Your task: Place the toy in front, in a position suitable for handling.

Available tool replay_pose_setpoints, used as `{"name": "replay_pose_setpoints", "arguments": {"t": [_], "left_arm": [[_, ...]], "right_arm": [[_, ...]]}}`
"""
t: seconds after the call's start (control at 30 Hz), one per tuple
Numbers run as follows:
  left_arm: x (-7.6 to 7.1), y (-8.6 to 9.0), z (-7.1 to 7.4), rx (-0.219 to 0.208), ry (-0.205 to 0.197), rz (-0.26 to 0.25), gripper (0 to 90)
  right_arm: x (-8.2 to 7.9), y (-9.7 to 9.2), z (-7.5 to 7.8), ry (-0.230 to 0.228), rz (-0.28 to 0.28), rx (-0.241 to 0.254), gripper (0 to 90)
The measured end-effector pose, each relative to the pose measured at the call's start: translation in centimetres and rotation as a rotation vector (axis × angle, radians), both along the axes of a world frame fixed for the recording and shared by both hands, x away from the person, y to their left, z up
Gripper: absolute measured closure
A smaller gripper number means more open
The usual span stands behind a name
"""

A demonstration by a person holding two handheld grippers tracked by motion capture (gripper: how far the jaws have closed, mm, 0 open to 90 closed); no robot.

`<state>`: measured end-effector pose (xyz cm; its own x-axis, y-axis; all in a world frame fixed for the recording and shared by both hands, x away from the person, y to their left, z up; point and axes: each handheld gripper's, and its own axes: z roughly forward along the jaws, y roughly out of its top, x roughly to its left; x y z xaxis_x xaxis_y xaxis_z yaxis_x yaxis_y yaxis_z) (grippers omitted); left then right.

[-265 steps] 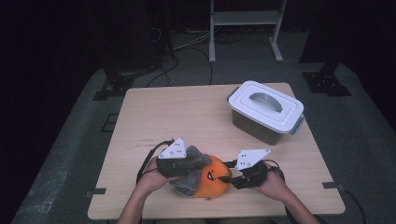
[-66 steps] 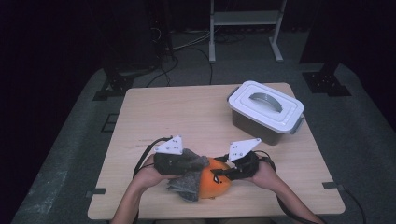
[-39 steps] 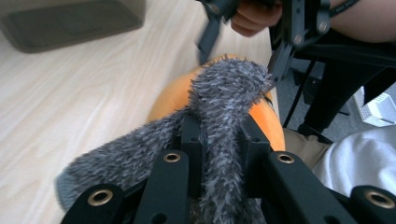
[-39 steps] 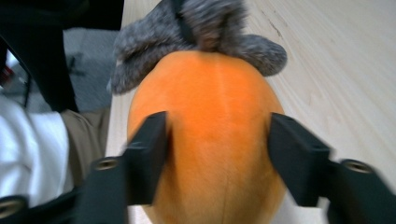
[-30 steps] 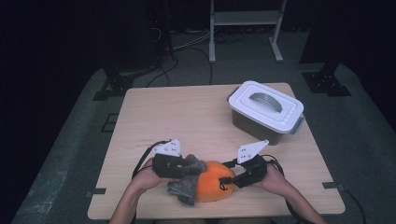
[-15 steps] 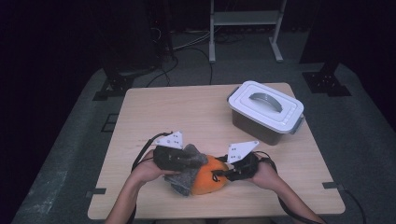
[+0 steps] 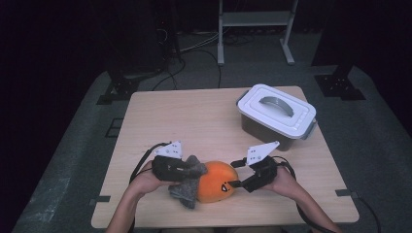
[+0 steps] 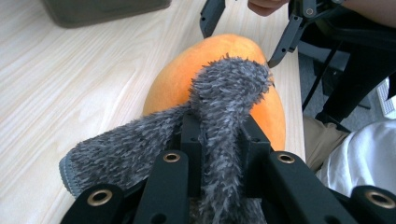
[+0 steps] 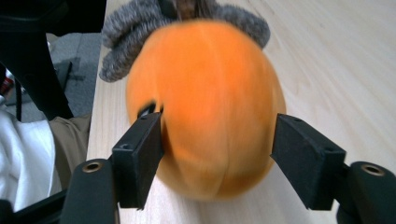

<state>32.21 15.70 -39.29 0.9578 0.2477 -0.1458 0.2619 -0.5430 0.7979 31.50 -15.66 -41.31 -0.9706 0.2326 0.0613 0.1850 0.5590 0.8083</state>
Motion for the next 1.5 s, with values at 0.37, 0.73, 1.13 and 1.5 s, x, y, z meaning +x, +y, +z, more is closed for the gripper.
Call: {"name": "replay_pose_setpoints", "arguments": {"t": [0.37,0.73,1.13,1.5], "left_arm": [[0.1,-0.4,1.8,0.001,-0.042,-0.003,76.2],[0.1,-3.2,2.1,0.047,-0.035,-0.075,76.3],[-0.5,-2.2,2.1,0.042,-0.038,-0.077,76.2],[-0.8,-4.7,3.6,0.084,-0.078,-0.121,75.9]], "right_arm": [[-0.8,1.1,0.7,-0.125,-0.011,-0.02,64.0],[-1.8,1.6,0.8,-0.184,0.029,-0.071,58.7],[-0.2,2.1,0.1,-0.039,0.025,-0.003,53.2],[-1.9,3.1,0.7,-0.162,0.055,-0.046,61.1]]}}
